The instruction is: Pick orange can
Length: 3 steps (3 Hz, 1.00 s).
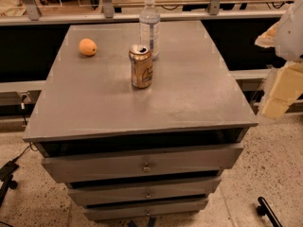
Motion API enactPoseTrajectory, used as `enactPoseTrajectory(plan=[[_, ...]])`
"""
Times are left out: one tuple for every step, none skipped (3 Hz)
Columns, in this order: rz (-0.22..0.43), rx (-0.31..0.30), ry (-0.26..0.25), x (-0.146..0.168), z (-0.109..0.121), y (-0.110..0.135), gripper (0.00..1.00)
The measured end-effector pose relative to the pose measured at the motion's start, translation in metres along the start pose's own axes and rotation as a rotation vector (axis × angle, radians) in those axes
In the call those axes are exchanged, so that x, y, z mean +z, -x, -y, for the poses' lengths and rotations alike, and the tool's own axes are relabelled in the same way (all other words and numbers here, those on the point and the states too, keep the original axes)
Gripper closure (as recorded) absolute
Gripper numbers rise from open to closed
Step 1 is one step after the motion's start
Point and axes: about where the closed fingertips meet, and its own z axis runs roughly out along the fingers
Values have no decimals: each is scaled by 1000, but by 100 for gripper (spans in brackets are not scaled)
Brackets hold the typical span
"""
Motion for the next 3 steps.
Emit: enactPoseTrajectory(plan=[[0, 0, 0, 0, 0, 0, 0], [91, -17, -3, 11, 13, 21, 0], [236, -50, -1, 30, 29, 60, 0]])
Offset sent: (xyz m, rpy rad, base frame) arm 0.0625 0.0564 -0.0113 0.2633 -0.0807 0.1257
